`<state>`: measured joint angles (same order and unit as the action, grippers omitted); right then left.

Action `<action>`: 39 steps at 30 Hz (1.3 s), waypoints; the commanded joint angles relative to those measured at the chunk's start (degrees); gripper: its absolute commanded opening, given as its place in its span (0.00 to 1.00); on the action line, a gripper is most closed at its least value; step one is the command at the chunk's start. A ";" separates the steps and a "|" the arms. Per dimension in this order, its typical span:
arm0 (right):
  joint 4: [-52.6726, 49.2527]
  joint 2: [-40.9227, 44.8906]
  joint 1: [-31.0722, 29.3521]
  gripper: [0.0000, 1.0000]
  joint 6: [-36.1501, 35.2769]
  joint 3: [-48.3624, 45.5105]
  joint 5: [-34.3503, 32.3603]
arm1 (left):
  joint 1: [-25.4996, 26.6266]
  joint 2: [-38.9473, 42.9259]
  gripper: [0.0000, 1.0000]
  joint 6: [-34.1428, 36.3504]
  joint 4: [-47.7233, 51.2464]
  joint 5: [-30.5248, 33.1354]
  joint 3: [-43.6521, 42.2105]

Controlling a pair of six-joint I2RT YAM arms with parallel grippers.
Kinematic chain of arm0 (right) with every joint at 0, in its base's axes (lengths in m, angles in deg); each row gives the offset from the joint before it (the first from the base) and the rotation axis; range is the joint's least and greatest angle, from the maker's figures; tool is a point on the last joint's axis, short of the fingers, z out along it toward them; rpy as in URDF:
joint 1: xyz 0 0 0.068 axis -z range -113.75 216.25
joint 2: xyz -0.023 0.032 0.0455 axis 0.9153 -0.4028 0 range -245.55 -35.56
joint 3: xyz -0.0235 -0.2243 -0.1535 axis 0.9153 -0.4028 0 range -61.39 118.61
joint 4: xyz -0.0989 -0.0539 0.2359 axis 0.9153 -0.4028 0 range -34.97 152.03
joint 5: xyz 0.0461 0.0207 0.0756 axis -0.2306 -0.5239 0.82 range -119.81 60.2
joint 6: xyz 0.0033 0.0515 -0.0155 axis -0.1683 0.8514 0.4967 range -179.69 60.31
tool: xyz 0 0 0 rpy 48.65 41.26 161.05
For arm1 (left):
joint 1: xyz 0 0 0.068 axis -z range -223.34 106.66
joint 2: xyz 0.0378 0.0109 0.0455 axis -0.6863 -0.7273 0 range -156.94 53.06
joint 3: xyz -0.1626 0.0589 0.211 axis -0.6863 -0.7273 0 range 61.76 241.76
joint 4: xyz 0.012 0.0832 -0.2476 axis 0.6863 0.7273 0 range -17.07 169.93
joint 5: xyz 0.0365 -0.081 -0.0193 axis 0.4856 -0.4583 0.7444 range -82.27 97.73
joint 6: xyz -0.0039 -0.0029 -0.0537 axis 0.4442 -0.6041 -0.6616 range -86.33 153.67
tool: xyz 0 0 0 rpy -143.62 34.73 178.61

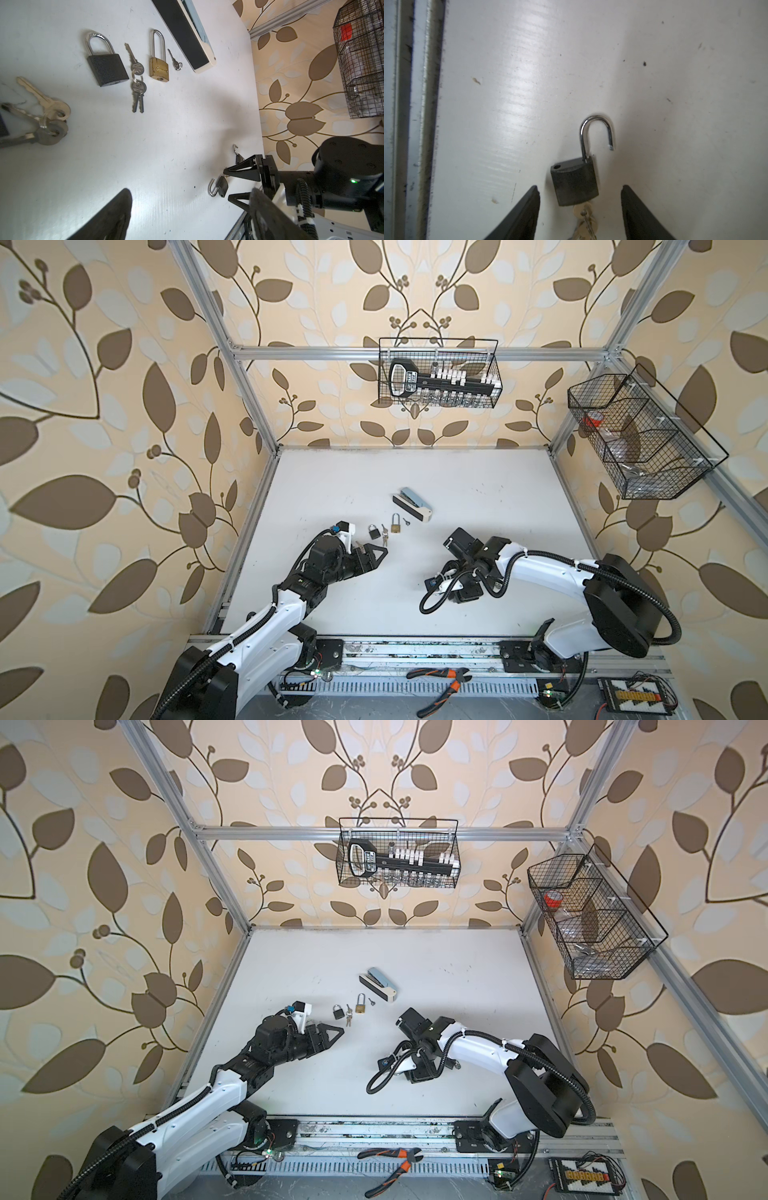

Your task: Lock with the key

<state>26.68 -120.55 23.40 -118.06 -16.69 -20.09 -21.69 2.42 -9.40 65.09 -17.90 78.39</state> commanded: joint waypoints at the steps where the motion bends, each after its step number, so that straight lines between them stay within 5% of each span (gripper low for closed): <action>1: -0.59 -1.44 -0.09 0.62 -1.58 -0.83 1.64 | -0.64 0.04 0.88 1.87 -0.60 -1.71 1.83; 16: -0.55 -4.48 -0.05 0.49 -1.40 -0.49 1.78 | -0.64 0.89 0.88 2.76 0.72 -1.53 1.91; 26: 0.84 -1.48 -0.01 0.23 -0.11 -0.85 1.88 | -0.65 4.68 0.90 4.45 8.29 2.38 5.37; 28: 2.29 1.63 0.28 0.17 1.85 -0.99 3.12 | -0.69 5.90 0.93 6.48 13.51 4.81 8.87; 30: 6.00 6.14 0.36 0.00 5.37 -1.42 4.52 | -0.64 6.72 0.99 8.75 18.59 8.36 14.13; 39: 26.51 21.56 0.33 0.00 30.43 -3.34 7.90 | -0.64 6.07 0.99 21.70 13.22 14.02 25.60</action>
<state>45.54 -99.93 23.64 -98.81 -19.03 -15.43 -21.69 9.16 3.80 81.79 -6.12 101.40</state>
